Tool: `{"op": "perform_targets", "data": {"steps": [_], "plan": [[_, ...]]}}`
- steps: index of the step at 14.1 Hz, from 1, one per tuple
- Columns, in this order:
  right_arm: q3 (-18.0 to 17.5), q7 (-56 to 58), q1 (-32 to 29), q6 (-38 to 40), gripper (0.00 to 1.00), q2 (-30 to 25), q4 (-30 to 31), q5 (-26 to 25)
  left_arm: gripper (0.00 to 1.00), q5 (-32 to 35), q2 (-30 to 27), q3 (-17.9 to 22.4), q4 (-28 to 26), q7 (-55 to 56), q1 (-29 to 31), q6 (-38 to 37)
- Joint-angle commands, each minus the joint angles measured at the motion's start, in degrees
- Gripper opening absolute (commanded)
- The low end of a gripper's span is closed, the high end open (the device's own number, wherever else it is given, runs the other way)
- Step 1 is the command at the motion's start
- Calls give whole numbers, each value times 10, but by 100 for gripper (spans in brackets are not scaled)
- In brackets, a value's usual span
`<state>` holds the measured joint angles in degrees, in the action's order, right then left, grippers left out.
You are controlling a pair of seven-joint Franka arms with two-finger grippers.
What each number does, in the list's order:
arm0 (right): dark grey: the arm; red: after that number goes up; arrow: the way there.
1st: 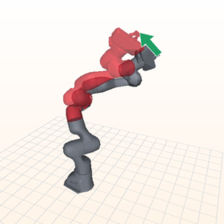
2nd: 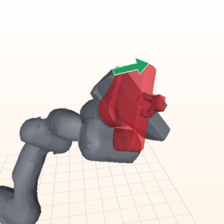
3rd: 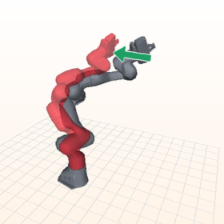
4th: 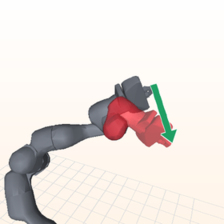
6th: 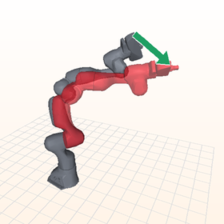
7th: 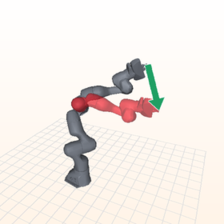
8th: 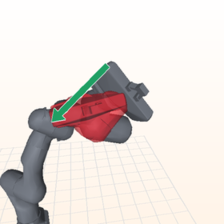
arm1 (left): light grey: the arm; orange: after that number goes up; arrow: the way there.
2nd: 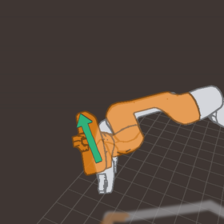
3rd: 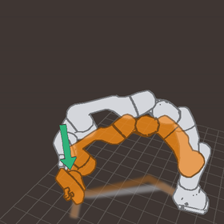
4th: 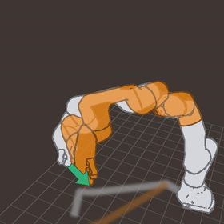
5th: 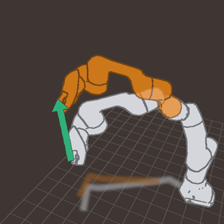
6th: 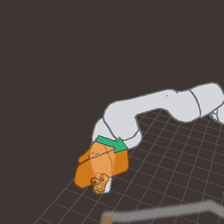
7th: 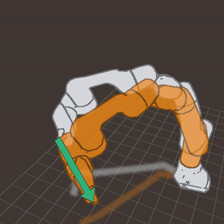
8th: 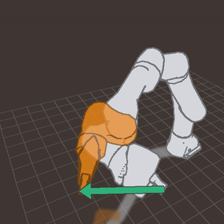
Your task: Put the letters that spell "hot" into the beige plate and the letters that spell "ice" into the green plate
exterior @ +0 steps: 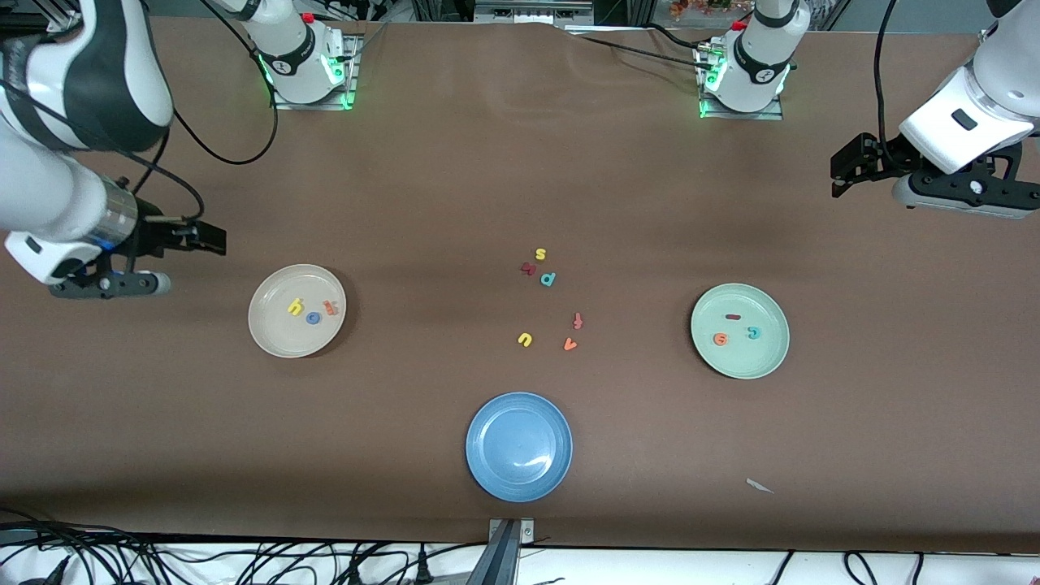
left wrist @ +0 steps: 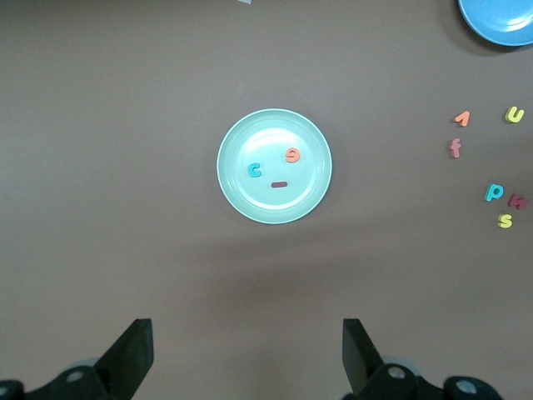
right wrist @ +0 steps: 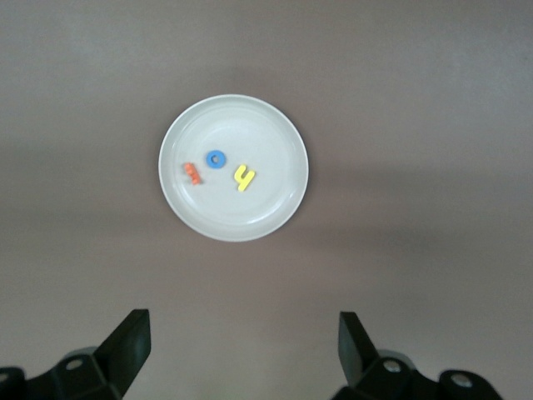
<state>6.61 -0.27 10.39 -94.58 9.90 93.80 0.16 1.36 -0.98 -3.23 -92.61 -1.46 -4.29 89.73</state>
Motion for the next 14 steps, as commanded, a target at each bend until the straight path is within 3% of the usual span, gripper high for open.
{"op": "perform_targets", "data": {"steps": [1,4,14], "plan": [[-28,14,-28,48,100,-26,-19,-9,100,8,3,-5,15,4,-1,-13],[-29,14,-34,69,100,-34,-37,-8,100,9,1,-6,16,4,-1,-14],[-34,12,-52,-3,100,-52,-41,-2,100,18,4,-3,16,3,0,-16]]}}
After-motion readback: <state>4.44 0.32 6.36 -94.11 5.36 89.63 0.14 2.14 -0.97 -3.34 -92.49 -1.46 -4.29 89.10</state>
